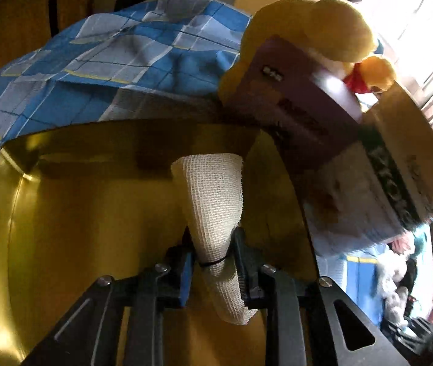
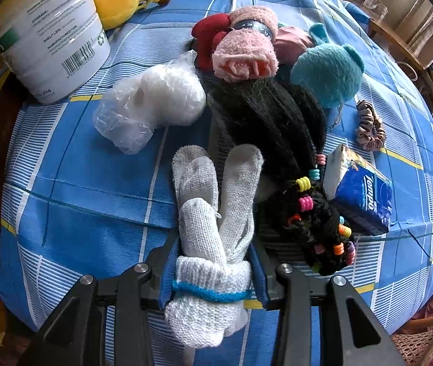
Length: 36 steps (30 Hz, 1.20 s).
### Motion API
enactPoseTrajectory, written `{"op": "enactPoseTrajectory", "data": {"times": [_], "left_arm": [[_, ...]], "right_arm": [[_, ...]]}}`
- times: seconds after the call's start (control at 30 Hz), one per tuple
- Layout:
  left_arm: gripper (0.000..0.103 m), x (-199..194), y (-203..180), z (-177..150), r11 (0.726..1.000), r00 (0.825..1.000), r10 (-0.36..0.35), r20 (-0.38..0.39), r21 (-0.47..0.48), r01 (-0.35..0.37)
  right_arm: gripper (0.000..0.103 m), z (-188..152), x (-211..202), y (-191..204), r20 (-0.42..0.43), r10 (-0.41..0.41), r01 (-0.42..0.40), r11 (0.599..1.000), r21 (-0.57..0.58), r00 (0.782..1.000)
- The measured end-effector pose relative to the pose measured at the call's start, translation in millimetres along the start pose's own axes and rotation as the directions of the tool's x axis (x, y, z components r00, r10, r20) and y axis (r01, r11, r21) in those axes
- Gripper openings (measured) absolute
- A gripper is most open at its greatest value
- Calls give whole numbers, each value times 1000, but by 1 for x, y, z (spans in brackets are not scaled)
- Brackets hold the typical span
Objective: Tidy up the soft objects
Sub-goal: 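Lower the beige roll onto the gold tray and open the left gripper, then carry the white gloves to the tray and release beside the roll with right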
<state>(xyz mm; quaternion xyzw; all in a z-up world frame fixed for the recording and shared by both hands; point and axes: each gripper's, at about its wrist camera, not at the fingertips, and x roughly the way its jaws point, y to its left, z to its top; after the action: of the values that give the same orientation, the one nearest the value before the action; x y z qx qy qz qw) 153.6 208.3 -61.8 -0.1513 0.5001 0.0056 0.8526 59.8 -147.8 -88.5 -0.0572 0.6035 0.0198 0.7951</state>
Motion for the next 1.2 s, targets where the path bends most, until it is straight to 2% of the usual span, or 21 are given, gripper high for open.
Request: {"op": "enactPoseTrajectory", "data": {"times": [0.07,0.13,0.2,0.27,0.33,0.47,0.57,0.7,0.9,1.07,1.2], "left_arm": [[36,4,0,3,1000,1000,1,5,0,-1],[54,2,-1,2,1000,1000,-3,19,-2,3],[65,-6,-1,-3,1000,999,2,51,-7,-2],[70,-13,0,-9,1000,997,23,78,-6,-23],[80,-24,3,-21,999,994,41,99,-16,-40],[82,-46,10,-45,998,991,54,123,-39,-50],[90,-64,14,-63,997,989,57,134,-66,-48],[103,-85,14,-84,994,979,99,178,-65,-88],[103,-103,11,-103,995,971,97,218,-16,-96],[103,-112,6,-113,992,960,114,255,25,-125],[103,-117,6,-117,992,956,108,273,35,-122]], "right_arm": [[42,0,0,0,1,2,-2,1000,2,1000],[42,0,0,0,5,-1,1,1000,1,1000],[42,0,0,0,9,-4,4,1000,-1,1000],[42,0,1,0,14,-7,7,1000,-3,1000],[42,0,1,1,19,-10,10,1000,-3,1000],[41,-2,1,3,29,-16,16,1000,-4,999],[39,-4,-2,5,45,-24,24,1000,-5,999],[34,-8,-11,7,76,-16,16,1000,8,997],[33,-15,-45,-2,149,68,-75,996,41,986],[32,-2,-80,-25,238,110,-141,983,117,965],[32,29,-95,-32,282,64,-103,987,127,957]]}}
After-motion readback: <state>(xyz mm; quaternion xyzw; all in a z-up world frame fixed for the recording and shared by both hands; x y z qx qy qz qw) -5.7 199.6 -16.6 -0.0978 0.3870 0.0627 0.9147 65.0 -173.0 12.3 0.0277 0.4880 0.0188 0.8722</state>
